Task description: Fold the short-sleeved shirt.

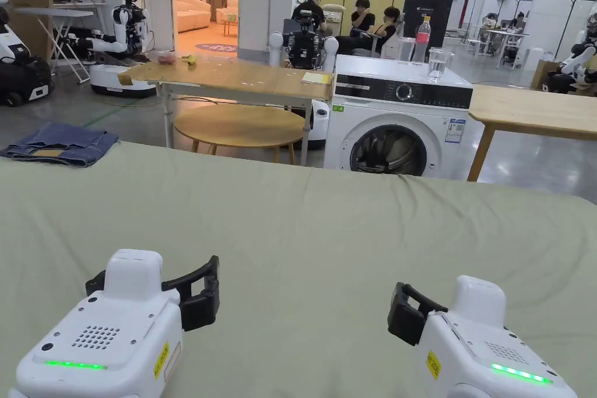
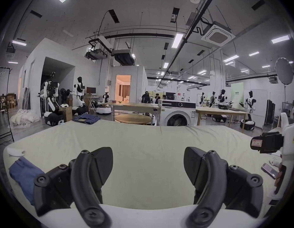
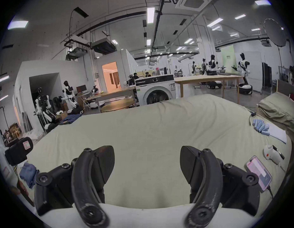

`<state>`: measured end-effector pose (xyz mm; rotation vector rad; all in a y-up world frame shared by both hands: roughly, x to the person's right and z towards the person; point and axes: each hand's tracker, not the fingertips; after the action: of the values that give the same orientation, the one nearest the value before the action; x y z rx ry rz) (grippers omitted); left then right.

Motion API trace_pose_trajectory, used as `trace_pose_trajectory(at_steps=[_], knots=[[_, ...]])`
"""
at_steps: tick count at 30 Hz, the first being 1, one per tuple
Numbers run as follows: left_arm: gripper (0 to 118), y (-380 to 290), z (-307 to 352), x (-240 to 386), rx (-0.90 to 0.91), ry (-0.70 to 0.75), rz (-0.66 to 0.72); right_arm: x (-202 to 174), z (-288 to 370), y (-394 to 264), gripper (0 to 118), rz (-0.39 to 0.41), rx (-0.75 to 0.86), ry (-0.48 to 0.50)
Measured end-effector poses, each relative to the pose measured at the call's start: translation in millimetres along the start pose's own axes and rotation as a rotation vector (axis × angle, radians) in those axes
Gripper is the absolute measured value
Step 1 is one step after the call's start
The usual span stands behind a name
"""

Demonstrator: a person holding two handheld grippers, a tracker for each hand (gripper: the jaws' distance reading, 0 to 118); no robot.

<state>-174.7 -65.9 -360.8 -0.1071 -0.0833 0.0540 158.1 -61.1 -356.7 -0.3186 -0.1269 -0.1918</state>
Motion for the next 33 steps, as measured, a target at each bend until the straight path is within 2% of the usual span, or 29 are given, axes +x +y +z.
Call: trace_pose_trajectory(at_steps=[7,12,18,26,33], knots=[[90,-1.2,-3.1,0.4,-0.034,0.026,-0.019,-2.4,2.0,0.6,84,0.005,0.012,-0.021],[90,-0.5,-5.2,-4.3,-0.064,-0.005,0.016,-4.8,3.1,3.2,84,0.002,0.019,-0.018],[90,-2.9,-5.8,-3.1,-0.069,0.030,0.017,-12.0,1.7,2.9,84,0.044,0.039,-0.031],[90,-0.5,-3.0,-2.0,-0.021,0.054,-0.053,-14.2,-4.7,3.2,84,0.064,0.027,-0.054],[90,-2.1,-3.9,-3.6,-0.025,0.060,-0.043,-20.8,-5.4,-3.1,84,0.114,0.037,-0.076]])
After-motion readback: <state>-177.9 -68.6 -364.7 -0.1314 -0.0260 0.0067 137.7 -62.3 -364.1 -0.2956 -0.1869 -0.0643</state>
